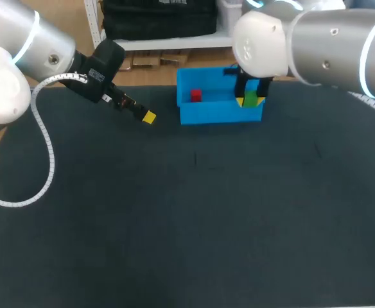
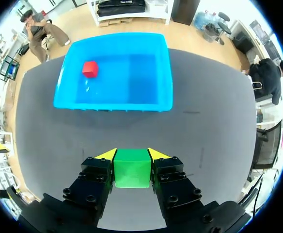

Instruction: Use the left arm to pick the red cube and place it into the blue plastic box first, then use the right arm to grasp the green cube and put it into the same blue plastic box after the first action is fully finished.

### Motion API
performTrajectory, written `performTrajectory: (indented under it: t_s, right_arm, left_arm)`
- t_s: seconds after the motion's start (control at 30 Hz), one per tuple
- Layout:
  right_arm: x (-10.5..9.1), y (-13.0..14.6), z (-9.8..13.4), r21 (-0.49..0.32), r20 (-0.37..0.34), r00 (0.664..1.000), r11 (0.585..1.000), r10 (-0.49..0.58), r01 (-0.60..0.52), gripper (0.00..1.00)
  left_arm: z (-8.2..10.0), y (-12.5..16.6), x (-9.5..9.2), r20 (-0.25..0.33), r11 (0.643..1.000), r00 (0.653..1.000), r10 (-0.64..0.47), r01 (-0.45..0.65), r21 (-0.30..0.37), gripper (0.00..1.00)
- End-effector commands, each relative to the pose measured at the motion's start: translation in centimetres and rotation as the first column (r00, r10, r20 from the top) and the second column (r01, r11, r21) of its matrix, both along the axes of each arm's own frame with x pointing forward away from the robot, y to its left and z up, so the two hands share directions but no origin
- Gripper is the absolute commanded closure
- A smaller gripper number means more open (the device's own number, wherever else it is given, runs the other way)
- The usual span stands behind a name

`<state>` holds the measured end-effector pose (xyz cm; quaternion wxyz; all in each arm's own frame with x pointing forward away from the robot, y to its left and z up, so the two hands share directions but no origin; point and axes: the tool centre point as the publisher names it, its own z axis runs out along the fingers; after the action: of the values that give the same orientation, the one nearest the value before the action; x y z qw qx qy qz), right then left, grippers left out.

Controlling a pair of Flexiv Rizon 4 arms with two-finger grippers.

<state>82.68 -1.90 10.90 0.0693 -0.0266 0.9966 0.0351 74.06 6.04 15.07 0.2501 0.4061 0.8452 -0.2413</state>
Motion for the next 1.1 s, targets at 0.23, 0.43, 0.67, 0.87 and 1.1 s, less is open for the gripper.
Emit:
performTrajectory:
  t_s: [0.23,0.43,0.67,0.87,1.1]
  right_arm:
    - [-1.1,-1.0,1.8,0.026,0.056,0.998,1.000,0.011,-0.012,1.00]
    - [-1.0,-1.3,2.5,0.039,0.075,0.997,0.999,0.013,-0.016,1.00]
    - [-0.7,-1.8,3.2,0.048,0.092,0.996,0.999,0.010,-0.014,1.00]
    - [0.0,-2.0,3.6,0.052,0.105,0.994,0.999,0.008,-0.013,1.00]
    - [1.2,-1.7,3.7,0.055,0.128,0.992,0.998,0.012,-0.020,1.00]
  left_arm:
    - [-0.1,0.1,-0.1,0.004,1.000,1.000,-0.002,0.002,-0.005,0.00]
    - [-0.1,0.1,-0.1,0.004,1.000,1.000,-0.002,0.002,-0.005,0.00]
    - [-0.1,0.1,-0.1,0.004,1.000,1.000,-0.002,0.002,-0.005,0.00]
    - [-0.1,0.1,-0.1,0.004,1.000,1.000,-0.002,0.002,-0.005,0.00]
    - [-0.1,0.1,-0.1,0.004,1.000,1.000,-0.002,0.002,-0.005,0.00]
